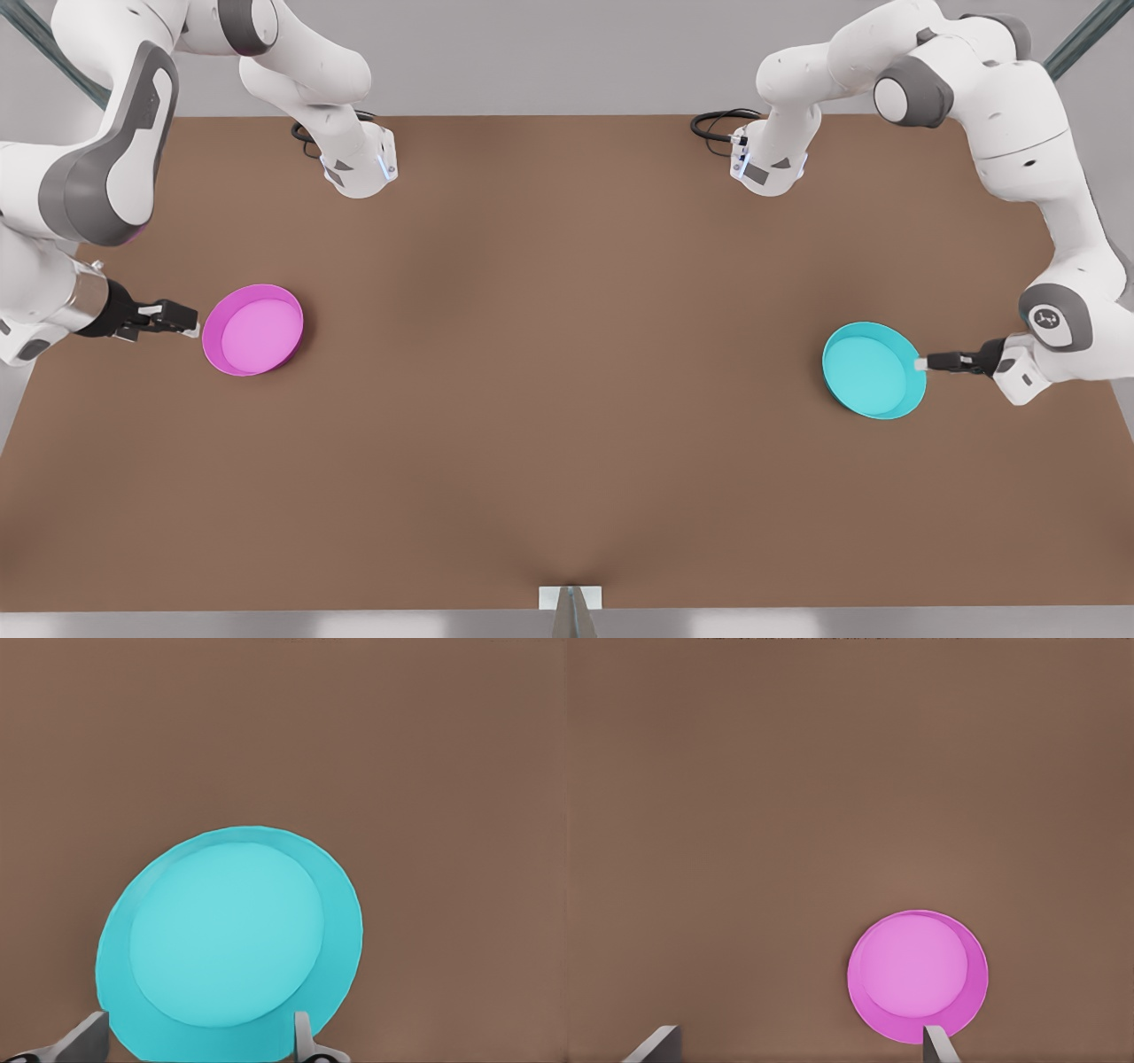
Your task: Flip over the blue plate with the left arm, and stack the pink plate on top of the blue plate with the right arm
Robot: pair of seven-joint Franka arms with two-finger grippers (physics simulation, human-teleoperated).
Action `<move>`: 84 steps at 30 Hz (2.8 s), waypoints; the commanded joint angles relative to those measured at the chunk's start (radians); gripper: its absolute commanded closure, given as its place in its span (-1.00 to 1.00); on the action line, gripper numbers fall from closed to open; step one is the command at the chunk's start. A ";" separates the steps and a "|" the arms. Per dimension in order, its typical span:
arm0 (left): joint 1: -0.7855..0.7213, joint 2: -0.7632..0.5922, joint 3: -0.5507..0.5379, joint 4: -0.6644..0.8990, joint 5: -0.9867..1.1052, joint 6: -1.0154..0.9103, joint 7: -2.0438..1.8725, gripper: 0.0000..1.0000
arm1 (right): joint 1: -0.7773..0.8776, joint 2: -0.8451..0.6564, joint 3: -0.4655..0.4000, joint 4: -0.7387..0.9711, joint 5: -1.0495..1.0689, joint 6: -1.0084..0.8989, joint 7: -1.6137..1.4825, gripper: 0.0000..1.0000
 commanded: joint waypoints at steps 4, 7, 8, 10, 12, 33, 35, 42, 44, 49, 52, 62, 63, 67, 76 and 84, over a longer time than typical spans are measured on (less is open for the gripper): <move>0.047 0.086 0.025 -0.021 -0.235 0.057 0.222 -1.00 | 0.002 -0.002 0.000 0.000 0.000 0.000 0.002 -1.00; 0.059 0.123 0.026 -0.023 -0.282 0.060 0.244 -1.00 | 0.000 -0.002 0.000 0.000 -0.002 0.000 0.002 -1.00; 0.059 0.130 0.031 -0.023 -0.289 0.100 0.246 -1.00 | 0.002 -0.002 0.000 0.000 -0.002 0.000 0.002 -1.00; 0.068 0.155 0.031 -0.021 -0.289 0.111 0.281 -0.99 | 0.002 -0.002 0.002 -0.002 -0.002 0.000 0.002 -1.00; 0.076 0.161 0.031 -0.015 -0.284 0.109 0.307 -0.94 | 0.002 0.000 0.002 -0.002 -0.002 0.000 0.002 -1.00; 0.079 0.210 0.034 -0.009 -0.240 0.152 0.331 0.14 | 0.002 -0.003 0.003 -0.002 -0.002 -0.002 -0.003 -1.00; 0.079 0.210 0.036 -0.009 -0.227 0.163 0.330 0.19 | 0.002 -0.003 0.003 -0.002 0.000 -0.002 -0.003 -1.00; 0.079 0.209 0.032 -0.012 -0.227 0.163 0.330 0.20 | 0.002 -0.012 0.020 0.000 -0.008 -0.003 -0.009 -1.00; 0.079 0.210 0.031 -0.012 -0.227 0.163 0.327 0.20 | 0.002 -0.014 0.020 0.000 -0.008 -0.003 -0.003 -1.00; 0.078 0.212 0.026 -0.015 -0.227 0.166 0.327 0.26 | 0.002 -0.011 0.018 -0.002 -0.008 0.008 -0.002 -1.00; 0.078 0.212 0.026 -0.020 -0.227 0.165 0.327 0.44 | 0.002 -0.015 0.020 -0.003 -0.005 -0.003 -0.014 -1.00; 0.078 0.213 0.026 -0.017 -0.229 0.165 0.327 0.57 | 0.003 0.015 0.046 -0.003 -0.003 0.011 0.186 -1.00; 0.078 0.212 0.026 -0.017 -0.233 0.165 0.325 0.57 | 0.002 0.017 0.046 -0.002 -0.003 0.012 0.184 -1.00; 0.078 0.210 0.025 -0.017 -0.243 0.163 0.325 0.57 | 0.173 -0.189 -0.137 -0.284 0.001 0.213 0.166 -1.00; -0.013 0.126 0.034 -0.020 -0.233 0.143 0.247 0.57 | 0.086 -0.175 -0.002 -0.273 0.002 0.163 0.144 -1.00; -0.214 0.044 0.060 -0.012 -0.229 0.020 0.072 0.57 | 0.071 -0.169 -0.002 -0.298 0.002 0.161 0.150 -1.00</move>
